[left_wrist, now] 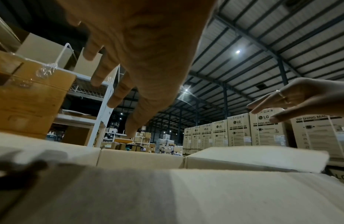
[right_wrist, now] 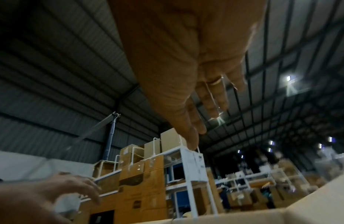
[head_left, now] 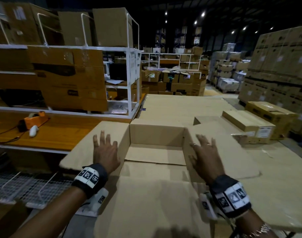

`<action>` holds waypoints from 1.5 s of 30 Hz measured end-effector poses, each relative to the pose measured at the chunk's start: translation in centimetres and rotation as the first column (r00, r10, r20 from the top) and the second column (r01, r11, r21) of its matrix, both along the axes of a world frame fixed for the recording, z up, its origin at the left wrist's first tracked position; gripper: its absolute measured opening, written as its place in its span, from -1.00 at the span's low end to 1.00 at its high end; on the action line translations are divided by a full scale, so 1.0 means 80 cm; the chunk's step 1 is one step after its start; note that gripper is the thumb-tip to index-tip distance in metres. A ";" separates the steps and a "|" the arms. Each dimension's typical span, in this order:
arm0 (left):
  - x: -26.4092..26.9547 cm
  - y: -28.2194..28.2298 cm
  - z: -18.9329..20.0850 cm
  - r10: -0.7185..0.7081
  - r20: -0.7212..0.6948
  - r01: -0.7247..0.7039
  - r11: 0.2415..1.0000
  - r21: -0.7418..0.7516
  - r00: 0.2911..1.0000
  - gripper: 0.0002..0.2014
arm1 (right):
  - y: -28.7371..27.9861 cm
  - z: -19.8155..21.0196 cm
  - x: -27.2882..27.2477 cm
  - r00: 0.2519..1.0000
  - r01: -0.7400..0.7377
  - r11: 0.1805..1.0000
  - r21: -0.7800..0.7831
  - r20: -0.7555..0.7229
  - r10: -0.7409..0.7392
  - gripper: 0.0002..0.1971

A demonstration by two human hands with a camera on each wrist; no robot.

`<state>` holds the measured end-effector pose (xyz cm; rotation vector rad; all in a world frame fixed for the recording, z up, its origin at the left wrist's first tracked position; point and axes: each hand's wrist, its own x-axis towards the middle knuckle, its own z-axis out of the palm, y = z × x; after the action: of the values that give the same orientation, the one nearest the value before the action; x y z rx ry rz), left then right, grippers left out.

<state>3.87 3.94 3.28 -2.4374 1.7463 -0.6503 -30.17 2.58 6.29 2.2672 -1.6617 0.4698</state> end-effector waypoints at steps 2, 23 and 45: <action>-0.008 -0.006 -0.006 -0.022 -0.045 0.024 0.998 0.052 0.999 -0.29 | -0.010 -0.016 0.025 0.990 -0.104 0.987 0.126 0.113 0.090 -0.57; -0.007 0.055 -0.116 -0.411 -0.785 0.389 0.890 -0.237 0.463 -0.50 | 0.008 -0.125 0.124 0.843 -0.488 0.799 0.352 0.427 0.327 -0.75; 0.042 0.042 -0.086 -0.118 -0.523 0.245 0.952 0.181 0.844 0.38 | -0.013 -0.142 -0.045 0.938 0.122 0.941 0.316 0.272 -0.214 0.07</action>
<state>7.24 7.28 -3.60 -2.4254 2.1017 0.2322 -33.73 1.51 -5.07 2.3136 -2.1937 0.5866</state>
